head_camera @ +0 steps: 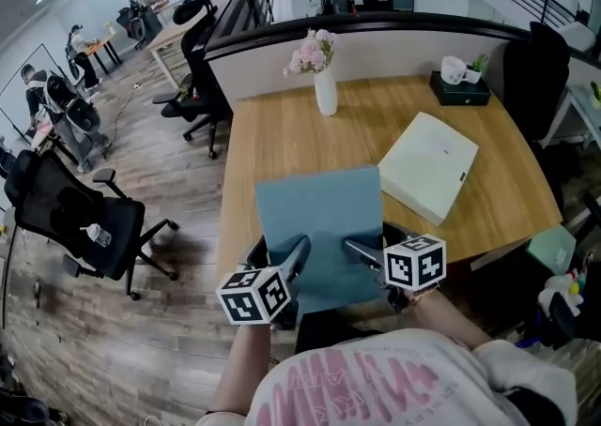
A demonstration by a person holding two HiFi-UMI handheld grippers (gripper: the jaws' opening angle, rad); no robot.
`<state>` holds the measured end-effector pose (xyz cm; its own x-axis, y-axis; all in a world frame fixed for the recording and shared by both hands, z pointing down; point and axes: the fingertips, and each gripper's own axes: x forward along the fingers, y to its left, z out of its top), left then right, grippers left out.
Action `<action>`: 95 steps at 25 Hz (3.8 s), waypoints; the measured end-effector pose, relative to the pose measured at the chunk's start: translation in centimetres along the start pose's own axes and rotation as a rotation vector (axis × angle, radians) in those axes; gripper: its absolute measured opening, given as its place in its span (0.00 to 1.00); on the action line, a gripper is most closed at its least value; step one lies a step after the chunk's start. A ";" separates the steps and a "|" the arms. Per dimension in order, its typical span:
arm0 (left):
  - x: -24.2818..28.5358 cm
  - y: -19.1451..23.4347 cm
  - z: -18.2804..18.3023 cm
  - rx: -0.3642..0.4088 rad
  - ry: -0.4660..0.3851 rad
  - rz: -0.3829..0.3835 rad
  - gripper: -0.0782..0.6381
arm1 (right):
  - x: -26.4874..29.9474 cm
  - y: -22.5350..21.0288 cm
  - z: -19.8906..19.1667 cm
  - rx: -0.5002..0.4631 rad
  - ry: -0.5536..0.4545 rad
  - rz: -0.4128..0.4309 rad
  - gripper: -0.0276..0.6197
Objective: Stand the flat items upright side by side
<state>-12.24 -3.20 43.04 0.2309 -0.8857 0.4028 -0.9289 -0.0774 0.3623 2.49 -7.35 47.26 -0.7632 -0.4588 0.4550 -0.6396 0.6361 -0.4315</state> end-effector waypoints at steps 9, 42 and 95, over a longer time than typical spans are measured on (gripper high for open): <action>-0.7 -0.4 2.0 0.003 -0.054 -0.091 0.67 | -0.3 1.0 2.9 -0.042 -0.111 -0.059 0.68; 9.1 11.4 11.9 0.266 -0.025 -0.224 0.66 | 13.7 1.3 13.1 -0.185 -0.135 -0.259 0.69; 19.1 12.5 14.0 0.292 0.000 -0.220 0.61 | 17.5 -6.9 18.5 -0.189 -0.127 -0.291 0.72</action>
<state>-23.46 -27.52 43.45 0.4342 -0.8335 0.3416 -0.9006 -0.3933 0.1849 -8.17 -31.21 43.82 -0.5650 -0.7030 0.4319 -0.8122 0.5660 -0.1412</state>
